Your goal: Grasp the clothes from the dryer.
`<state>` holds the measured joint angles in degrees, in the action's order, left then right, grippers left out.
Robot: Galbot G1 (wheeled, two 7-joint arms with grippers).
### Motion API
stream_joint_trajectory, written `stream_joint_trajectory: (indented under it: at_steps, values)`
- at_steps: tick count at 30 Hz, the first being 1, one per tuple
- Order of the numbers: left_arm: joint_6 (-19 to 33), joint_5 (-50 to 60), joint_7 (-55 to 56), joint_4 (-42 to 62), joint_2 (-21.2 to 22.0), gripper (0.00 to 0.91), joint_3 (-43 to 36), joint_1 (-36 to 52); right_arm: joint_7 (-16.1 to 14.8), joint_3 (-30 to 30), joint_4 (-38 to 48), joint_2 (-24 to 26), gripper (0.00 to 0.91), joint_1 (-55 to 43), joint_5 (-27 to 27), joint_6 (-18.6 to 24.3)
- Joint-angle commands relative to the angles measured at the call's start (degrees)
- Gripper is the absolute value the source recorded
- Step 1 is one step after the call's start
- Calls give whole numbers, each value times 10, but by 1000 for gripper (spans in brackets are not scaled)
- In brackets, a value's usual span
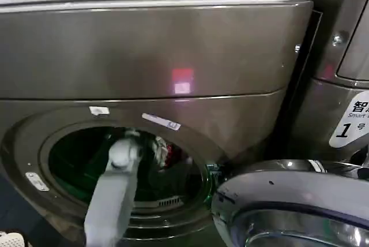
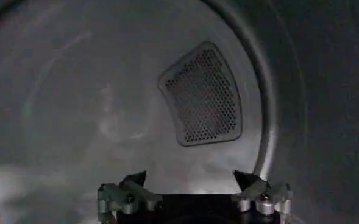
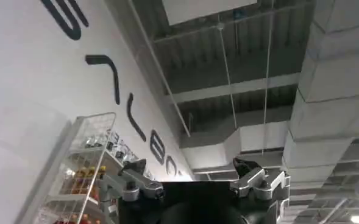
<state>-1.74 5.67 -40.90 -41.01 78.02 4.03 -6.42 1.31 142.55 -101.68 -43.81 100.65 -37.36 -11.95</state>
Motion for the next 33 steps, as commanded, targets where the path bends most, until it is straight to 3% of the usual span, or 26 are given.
stream_joint_trajectory:
  at_steps: [1,6,13,33]
  values:
    - [62,222,-105,170,6,907,-122,100,-2,2,1,-4,907,2,1,2]
    - [59,321,-106,205,37,907,-146,129,-2,2,0,-8,907,-1,2,3]
    - [54,369,-98,244,50,907,-187,144,-2,-2,-2,-11,907,-4,3,2]
    - [51,249,-67,268,58,907,-205,130,-3,-16,-8,-12,907,-10,5,6]
